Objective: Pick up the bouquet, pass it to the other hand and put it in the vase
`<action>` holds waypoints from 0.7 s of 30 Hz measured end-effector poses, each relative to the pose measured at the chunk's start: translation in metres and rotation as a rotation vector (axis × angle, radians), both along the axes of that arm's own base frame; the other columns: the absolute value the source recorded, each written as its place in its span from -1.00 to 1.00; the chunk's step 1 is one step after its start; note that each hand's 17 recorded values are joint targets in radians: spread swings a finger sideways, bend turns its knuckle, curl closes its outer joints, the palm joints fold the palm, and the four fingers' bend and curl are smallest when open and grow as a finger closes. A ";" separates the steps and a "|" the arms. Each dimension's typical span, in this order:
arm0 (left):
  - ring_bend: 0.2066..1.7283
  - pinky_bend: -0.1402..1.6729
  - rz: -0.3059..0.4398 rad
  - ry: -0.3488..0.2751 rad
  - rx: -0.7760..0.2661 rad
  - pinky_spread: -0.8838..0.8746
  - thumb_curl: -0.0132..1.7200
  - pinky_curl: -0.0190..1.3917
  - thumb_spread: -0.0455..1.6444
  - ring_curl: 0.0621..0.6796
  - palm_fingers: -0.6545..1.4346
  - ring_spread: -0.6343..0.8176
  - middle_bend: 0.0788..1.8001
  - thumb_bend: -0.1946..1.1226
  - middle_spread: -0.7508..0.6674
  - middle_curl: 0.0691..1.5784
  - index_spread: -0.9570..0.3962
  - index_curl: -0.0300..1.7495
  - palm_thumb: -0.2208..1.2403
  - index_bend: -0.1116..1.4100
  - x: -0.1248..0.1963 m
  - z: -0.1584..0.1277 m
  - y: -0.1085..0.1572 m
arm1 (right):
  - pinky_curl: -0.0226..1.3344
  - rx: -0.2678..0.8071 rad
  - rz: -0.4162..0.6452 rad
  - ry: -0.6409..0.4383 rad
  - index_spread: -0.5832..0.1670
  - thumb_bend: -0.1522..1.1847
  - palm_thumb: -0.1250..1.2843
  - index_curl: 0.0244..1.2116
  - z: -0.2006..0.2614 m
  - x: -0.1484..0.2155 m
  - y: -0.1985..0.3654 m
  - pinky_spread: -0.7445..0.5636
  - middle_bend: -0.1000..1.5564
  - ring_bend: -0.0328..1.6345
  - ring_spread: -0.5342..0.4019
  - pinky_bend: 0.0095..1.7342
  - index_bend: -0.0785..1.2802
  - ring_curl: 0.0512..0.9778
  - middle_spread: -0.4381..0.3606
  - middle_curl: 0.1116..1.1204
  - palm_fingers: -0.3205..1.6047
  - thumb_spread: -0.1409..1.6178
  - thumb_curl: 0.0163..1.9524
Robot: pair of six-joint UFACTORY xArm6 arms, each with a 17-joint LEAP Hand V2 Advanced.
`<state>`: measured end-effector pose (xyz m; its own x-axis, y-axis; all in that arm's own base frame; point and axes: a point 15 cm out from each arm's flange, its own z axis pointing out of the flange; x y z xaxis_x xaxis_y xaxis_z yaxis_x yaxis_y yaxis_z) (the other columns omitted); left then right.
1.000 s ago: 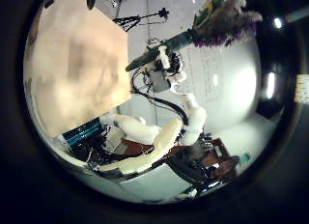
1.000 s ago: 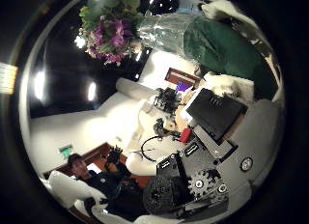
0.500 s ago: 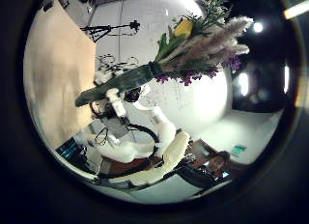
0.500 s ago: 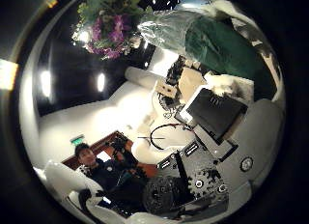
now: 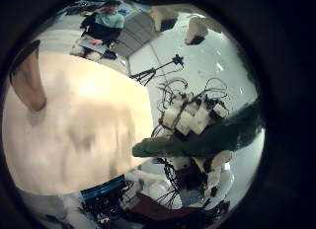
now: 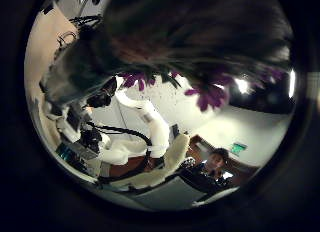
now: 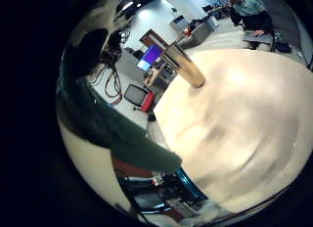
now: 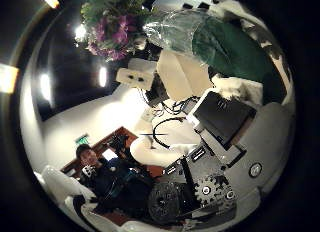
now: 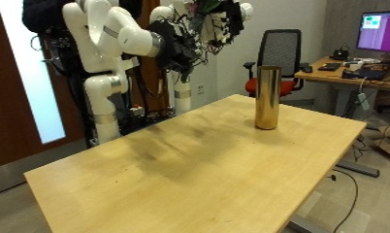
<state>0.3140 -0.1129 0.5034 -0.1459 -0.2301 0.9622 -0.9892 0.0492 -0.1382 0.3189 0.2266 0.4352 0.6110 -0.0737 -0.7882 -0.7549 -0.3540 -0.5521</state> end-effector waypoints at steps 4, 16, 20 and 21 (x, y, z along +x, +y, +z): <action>-0.43 -0.53 -0.006 0.041 -0.010 0.52 -0.59 -0.55 -0.01 -0.61 -0.15 0.51 -0.66 -0.75 0.48 -0.62 0.88 -0.65 -0.28 -0.65 0.001 -0.005 -0.002 | 0.76 -0.009 0.001 -0.001 -0.06 -0.80 0.84 0.50 -0.002 0.000 0.005 -0.27 0.78 0.74 -0.25 0.14 0.75 0.37 -0.18 0.25 0.51 -0.70 -0.05; -0.01 0.00 -0.026 0.107 -0.093 -0.53 -0.55 -0.41 0.08 -0.36 0.47 -0.65 -0.05 -0.71 -0.49 -0.29 0.42 -0.72 0.24 -0.72 0.002 0.003 -0.001 | 0.76 -0.038 -0.049 -0.030 -0.06 -0.80 0.84 0.50 -0.010 0.014 0.013 -0.28 0.79 0.71 -0.28 0.15 0.77 0.40 -0.18 0.26 0.49 -0.69 -0.06; 0.31 0.25 0.016 0.091 -0.166 -0.75 -0.52 -0.30 0.09 0.05 0.59 -0.81 -0.01 -0.72 -0.61 -0.15 0.23 -0.80 0.43 -0.66 0.010 0.013 0.002 | 0.76 -0.041 -0.081 -0.037 -0.06 -0.83 0.76 0.50 -0.011 0.020 0.011 -0.28 0.79 0.69 -0.30 0.18 0.76 0.41 -0.18 0.25 0.50 -0.58 -0.07; 0.39 0.33 0.038 0.082 -0.180 -0.76 -0.50 -0.26 0.08 0.16 0.63 -0.81 -0.05 -0.71 -0.64 -0.11 0.17 -0.82 0.49 -0.62 0.013 0.015 0.006 | 0.75 -0.040 -0.089 -0.040 -0.07 -0.82 0.70 0.49 -0.011 0.021 0.011 -0.29 0.77 0.67 -0.31 0.22 0.74 0.41 -0.19 0.24 0.49 -0.44 -0.08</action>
